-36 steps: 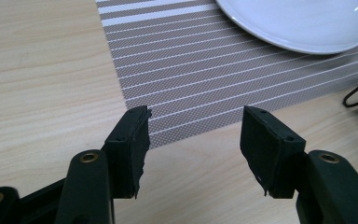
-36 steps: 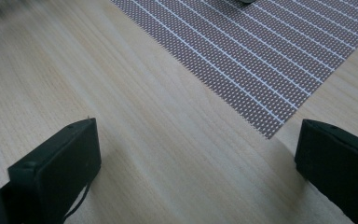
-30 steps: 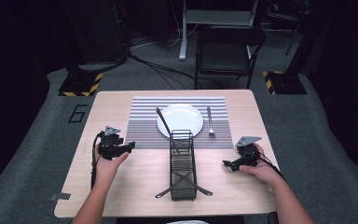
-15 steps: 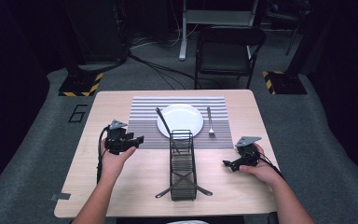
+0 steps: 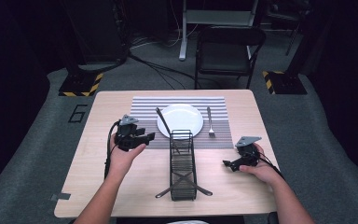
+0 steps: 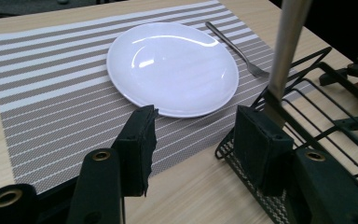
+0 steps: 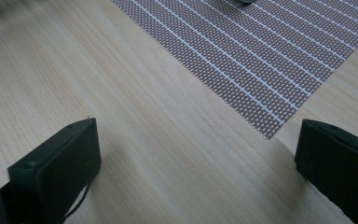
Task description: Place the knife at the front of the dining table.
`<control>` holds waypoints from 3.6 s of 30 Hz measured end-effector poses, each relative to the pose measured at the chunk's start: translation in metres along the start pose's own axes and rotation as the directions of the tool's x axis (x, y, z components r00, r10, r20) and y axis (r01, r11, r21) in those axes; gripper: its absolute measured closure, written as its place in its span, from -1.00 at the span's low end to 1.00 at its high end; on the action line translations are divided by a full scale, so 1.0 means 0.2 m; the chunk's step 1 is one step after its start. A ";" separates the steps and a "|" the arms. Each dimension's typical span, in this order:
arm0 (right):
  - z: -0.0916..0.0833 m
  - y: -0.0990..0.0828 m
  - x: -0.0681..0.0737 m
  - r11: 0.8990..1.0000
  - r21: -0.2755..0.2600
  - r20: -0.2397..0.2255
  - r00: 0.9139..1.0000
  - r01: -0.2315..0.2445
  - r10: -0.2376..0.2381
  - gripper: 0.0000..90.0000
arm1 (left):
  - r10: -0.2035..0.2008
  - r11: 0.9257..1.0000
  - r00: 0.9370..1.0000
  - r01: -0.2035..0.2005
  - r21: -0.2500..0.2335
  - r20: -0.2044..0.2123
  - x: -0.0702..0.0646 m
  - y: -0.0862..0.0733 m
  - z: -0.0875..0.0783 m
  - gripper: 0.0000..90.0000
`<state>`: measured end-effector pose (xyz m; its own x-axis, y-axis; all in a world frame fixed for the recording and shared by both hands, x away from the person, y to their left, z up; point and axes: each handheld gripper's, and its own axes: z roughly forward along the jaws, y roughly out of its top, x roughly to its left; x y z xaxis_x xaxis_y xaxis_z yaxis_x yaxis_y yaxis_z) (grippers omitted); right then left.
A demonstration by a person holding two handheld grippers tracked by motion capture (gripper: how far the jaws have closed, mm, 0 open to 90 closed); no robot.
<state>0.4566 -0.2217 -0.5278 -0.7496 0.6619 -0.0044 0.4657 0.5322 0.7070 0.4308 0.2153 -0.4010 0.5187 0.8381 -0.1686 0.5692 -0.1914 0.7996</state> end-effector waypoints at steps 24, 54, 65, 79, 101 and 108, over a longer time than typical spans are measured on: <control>0.00 0.00 0.00 1.000 -0.001 0.000 1.000 0.005 -0.005 -1.00 | 0.073 0.997 0.994 -0.072 -0.008 0.079 -0.17 0.12 0.09 0.10; 0.00 0.00 0.00 1.000 -0.002 0.000 1.000 0.001 -0.001 -1.00 | 0.080 0.997 0.994 -0.079 -0.012 0.075 -0.22 0.15 0.21 0.46; 0.00 0.00 0.00 1.000 -0.001 -0.001 1.000 -0.002 0.002 -1.00 | 0.110 0.993 0.992 -0.108 -0.047 0.053 -0.25 0.16 0.17 0.70; 0.00 0.00 0.00 1.000 -0.002 -0.001 1.000 0.000 0.000 -1.00 | 0.166 0.985 0.978 -0.160 -0.058 0.127 -0.35 0.18 0.20 0.83; 0.00 0.00 0.00 1.000 -0.001 -0.001 1.000 0.000 0.000 -1.00 | 0.213 0.977 0.967 -0.212 -0.026 0.136 -0.40 0.22 0.18 0.83; 0.00 0.00 0.00 1.000 -0.001 -0.001 1.000 0.000 0.000 -1.00 | 0.215 0.976 0.966 -0.211 -0.046 0.140 -0.39 0.28 0.10 0.83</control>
<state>0.4568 -0.2216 -0.5278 -0.7504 0.6610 -0.0036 0.4649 0.5317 0.7080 0.4348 0.1287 -0.3541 0.7130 0.6975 -0.0712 0.4171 -0.3404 0.8427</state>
